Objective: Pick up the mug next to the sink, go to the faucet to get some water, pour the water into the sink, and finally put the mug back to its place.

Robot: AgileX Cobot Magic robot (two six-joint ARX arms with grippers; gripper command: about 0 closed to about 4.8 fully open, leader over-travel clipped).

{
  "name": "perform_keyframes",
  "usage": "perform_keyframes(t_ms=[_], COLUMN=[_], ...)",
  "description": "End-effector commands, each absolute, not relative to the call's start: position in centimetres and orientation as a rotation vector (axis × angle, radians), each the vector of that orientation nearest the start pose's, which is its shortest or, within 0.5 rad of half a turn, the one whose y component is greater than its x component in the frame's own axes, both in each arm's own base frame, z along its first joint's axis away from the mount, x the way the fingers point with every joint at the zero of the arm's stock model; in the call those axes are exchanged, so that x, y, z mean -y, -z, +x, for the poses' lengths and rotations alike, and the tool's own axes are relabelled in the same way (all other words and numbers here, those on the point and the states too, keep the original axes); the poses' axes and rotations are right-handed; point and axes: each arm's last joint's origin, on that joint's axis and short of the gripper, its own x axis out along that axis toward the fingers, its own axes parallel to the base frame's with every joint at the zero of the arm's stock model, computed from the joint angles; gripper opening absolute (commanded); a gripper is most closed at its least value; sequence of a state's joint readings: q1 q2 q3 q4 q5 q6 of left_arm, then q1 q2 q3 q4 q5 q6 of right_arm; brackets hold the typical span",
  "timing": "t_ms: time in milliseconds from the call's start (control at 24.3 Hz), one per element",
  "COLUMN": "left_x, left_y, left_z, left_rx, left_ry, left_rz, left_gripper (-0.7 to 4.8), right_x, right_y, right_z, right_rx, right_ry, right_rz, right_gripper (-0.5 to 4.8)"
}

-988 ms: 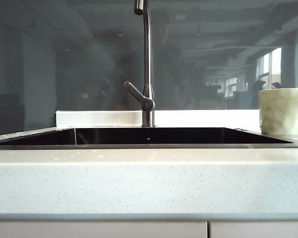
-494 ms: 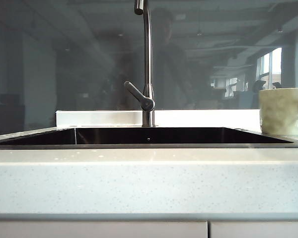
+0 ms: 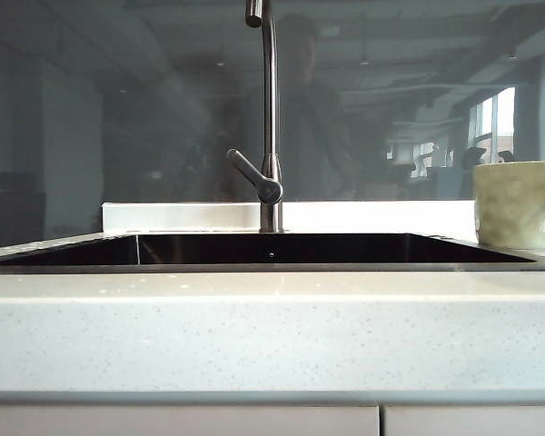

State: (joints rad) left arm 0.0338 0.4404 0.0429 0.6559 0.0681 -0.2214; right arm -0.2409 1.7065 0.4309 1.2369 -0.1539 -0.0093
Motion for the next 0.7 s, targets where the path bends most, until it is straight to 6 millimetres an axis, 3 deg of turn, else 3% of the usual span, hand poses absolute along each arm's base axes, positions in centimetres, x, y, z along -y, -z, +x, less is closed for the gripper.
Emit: perform_keyframes(t_ms=[41, 247, 371, 700], left_x=[-0.23, -0.23, -0.23, -0.23], left_y=[-20.43, -20.46, -20.45, -20.44], left_z=[12.33, 12.32, 12.32, 12.33], left_rx=[0.275, 0.278, 0.277, 0.276], left_ry=[0.066, 0.067, 0.067, 0.066], left_rz=[-0.201, -0.201, -0.201, -0.2], left_gripper=[-0.05, -0.05, -0.05, -0.05], right_x=[6.32, 6.45, 6.46, 6.47], right_y=[-14.98, -14.69, -14.73, -15.25], right_z=[27.65, 28.2, 28.24, 28.23], right_rx=[-0.001, -0.01, -0.007, 0.044], right_ry=[0.092, 0.091, 0.091, 0.092], right_rz=[-0.012, -0.01, -0.01, -0.008], right_gripper=[1.79, 1.33, 0.48, -0.05])
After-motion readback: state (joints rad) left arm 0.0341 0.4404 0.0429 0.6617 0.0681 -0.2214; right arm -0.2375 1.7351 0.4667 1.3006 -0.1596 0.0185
